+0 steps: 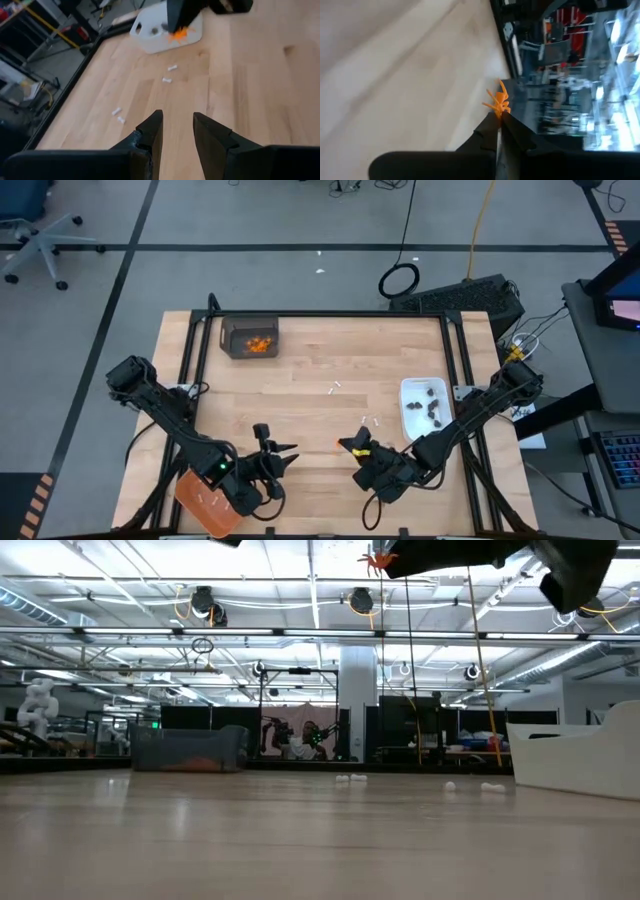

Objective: Sort Halloween decoration
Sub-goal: Put the orange spider toy into the black bin

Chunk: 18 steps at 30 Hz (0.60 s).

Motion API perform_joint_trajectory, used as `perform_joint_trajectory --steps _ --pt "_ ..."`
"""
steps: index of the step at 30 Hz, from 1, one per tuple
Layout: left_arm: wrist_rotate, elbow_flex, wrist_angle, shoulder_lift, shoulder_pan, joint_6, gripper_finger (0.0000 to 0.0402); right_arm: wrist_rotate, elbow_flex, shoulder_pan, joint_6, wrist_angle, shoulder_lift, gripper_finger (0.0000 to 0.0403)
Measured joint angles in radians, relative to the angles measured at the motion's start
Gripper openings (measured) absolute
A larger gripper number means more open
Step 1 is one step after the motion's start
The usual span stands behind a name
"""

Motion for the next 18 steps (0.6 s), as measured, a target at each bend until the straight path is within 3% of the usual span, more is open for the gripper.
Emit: perform_joint_trajectory --steps 9,18 --pt "0.034 0.0 0.274 0.0 0.0 0.299 0.0106 -0.03 0.0 0.0 0.359 0.0 0.0 0.0" --pt "0.172 0.0 0.465 0.049 0.044 0.575 0.0141 -0.151 0.0 0.0 0.495 0.062 0.0 0.0"
